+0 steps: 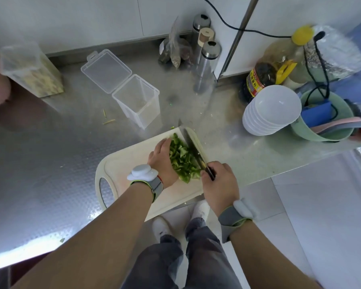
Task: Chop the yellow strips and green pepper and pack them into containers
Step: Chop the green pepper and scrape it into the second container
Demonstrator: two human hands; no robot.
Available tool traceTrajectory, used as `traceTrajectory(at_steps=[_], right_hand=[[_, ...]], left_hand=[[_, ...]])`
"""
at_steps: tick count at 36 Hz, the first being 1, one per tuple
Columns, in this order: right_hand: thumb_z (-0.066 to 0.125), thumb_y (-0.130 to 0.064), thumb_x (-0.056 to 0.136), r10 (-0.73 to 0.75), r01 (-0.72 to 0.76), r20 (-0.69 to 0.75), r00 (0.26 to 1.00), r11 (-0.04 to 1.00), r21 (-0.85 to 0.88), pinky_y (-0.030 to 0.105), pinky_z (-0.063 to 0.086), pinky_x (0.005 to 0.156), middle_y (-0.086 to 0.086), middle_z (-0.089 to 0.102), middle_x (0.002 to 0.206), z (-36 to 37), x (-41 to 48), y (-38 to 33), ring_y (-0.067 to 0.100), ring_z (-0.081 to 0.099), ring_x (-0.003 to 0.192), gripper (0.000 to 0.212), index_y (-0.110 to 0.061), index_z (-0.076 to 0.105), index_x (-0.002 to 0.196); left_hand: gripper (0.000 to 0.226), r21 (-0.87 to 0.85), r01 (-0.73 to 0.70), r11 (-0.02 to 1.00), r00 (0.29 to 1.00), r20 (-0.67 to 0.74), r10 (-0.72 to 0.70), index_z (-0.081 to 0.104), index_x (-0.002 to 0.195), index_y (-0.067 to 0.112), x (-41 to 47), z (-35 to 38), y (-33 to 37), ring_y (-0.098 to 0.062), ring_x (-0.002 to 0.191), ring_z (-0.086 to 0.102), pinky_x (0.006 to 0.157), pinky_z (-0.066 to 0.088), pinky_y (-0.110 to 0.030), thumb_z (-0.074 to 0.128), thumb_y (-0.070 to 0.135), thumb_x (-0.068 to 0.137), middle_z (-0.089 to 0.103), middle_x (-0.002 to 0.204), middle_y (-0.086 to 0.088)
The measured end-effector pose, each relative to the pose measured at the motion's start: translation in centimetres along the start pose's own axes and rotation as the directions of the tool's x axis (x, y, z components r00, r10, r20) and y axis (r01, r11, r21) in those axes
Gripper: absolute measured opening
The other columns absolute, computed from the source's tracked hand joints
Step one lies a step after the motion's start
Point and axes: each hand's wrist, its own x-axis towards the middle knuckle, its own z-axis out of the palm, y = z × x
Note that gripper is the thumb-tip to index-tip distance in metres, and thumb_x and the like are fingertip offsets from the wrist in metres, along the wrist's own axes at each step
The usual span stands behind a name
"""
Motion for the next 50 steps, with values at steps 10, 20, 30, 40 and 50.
traceTrajectory(at_steps=[10, 20, 30, 40, 50], right_hand=[[0.058, -0.02, 0.088, 0.247, -0.245, 0.032, 0.968, 0.918, 0.31, 0.031, 0.048, 0.054, 0.003, 0.062, 0.073, -1.9, -0.6, 2.6, 0.023, 0.058, 0.056, 0.011, -0.023, 0.062, 0.078], [0.055, -0.01, 0.092, 0.349, -0.423, 0.24, 0.906, 0.776, 0.469, 0.021, 0.038, 0.037, 0.009, 0.053, 0.061, -1.0, -0.5, 2.2, 0.014, 0.047, 0.042, 0.01, -0.009, 0.063, 0.088], [0.052, -0.015, 0.094, 0.301, -0.409, 0.291, 0.908, 0.787, 0.461, 0.02, 0.041, 0.037, 0.012, 0.058, 0.073, 0.6, 0.5, 1.2, 0.022, 0.053, 0.047, 0.012, -0.01, 0.063, 0.095], [0.054, -0.015, 0.092, 0.316, -0.478, 0.37, 0.873, 0.702, 0.527, 0.022, 0.039, 0.039, 0.001, 0.061, 0.066, 1.7, 0.8, 0.8, 0.012, 0.053, 0.042, 0.016, -0.017, 0.065, 0.081], [0.055, -0.013, 0.092, 0.298, -0.48, 0.381, 0.875, 0.637, 0.604, 0.023, 0.038, 0.039, 0.004, 0.059, 0.067, -1.7, 0.8, 0.2, 0.016, 0.048, 0.041, 0.015, -0.014, 0.067, 0.082]], left_hand=[[0.106, -0.001, -0.008, 1.0, 1.0, 0.019, 0.008, 0.008, 0.15, 0.028, -0.3, -0.1, -0.6, -0.033, 0.135, 0.028, 0.108, 0.029, -0.04, 0.075, 0.037, 0.069, 0.01, 0.157, 0.004], [0.107, 0.013, 0.008, 1.0, 1.0, -0.007, -0.008, 0.008, 0.151, 0.023, -0.5, 0.6, 0.0, -0.034, 0.133, 0.031, 0.108, 0.031, -0.041, 0.077, 0.036, 0.07, 0.016, 0.156, 0.0], [0.102, -0.036, 0.005, 0.999, 1.0, 0.005, -0.005, 0.015, 0.15, 0.022, -0.4, 1.2, 0.8, -0.033, 0.13, 0.038, 0.105, 0.039, -0.043, 0.076, 0.017, 0.069, 0.027, 0.152, -0.003], [0.091, -0.075, -0.011, 0.997, 1.0, -0.017, 0.01, 0.022, 0.149, 0.024, -0.5, 1.1, 1.8, -0.027, 0.132, 0.038, 0.105, 0.04, -0.036, 0.066, 0.002, 0.072, 0.028, 0.151, 0.0], [0.087, -0.077, -0.079, 0.994, 0.995, -0.064, 0.074, 0.03, 0.146, 0.024, -1.3, -0.3, 5.0, -0.026, 0.127, 0.043, 0.103, 0.041, -0.031, 0.065, 0.0, 0.071, 0.031, 0.149, -0.001]])
